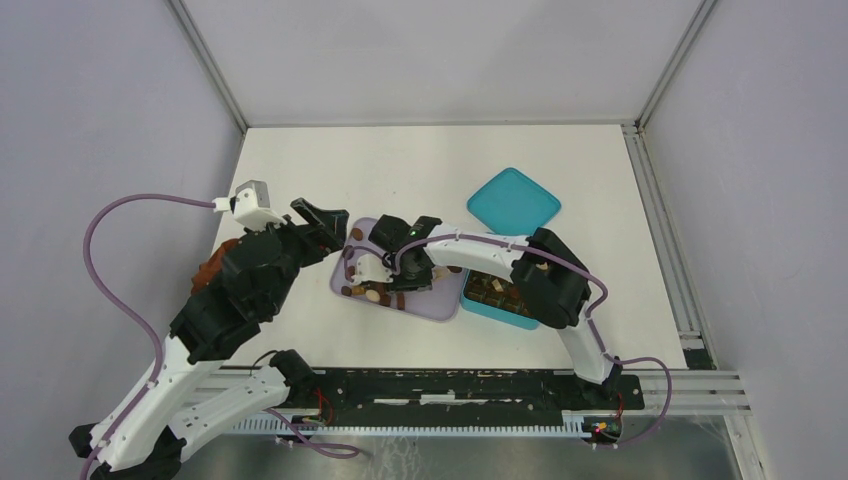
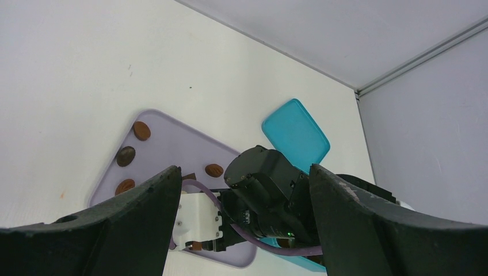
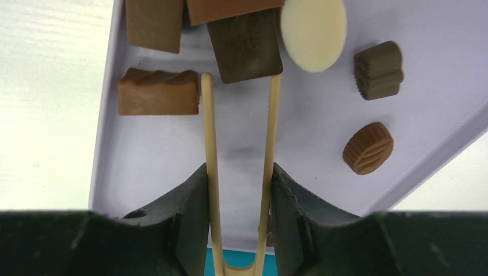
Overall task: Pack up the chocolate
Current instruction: Pick up the fake chocolate from the plate.
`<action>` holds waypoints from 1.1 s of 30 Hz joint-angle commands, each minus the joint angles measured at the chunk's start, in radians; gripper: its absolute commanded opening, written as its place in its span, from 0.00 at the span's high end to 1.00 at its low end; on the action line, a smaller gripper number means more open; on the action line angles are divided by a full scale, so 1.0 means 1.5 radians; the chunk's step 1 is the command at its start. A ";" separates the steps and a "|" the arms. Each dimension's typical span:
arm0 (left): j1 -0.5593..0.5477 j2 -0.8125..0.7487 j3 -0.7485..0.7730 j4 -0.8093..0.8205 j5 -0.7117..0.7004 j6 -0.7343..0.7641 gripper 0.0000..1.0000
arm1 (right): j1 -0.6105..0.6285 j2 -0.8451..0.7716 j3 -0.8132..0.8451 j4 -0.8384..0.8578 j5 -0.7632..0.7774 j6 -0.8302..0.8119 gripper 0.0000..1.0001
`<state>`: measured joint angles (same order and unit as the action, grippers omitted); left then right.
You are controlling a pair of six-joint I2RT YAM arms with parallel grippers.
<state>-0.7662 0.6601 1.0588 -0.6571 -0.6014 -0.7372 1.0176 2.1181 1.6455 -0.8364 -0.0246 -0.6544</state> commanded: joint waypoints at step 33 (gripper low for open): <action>0.000 0.008 0.001 0.024 -0.010 -0.020 0.14 | 0.008 0.072 0.120 -0.034 -0.016 0.024 0.50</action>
<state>-0.7662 0.6632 1.0565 -0.6559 -0.6006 -0.7372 1.0195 2.2101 1.7752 -0.8791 -0.0334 -0.6308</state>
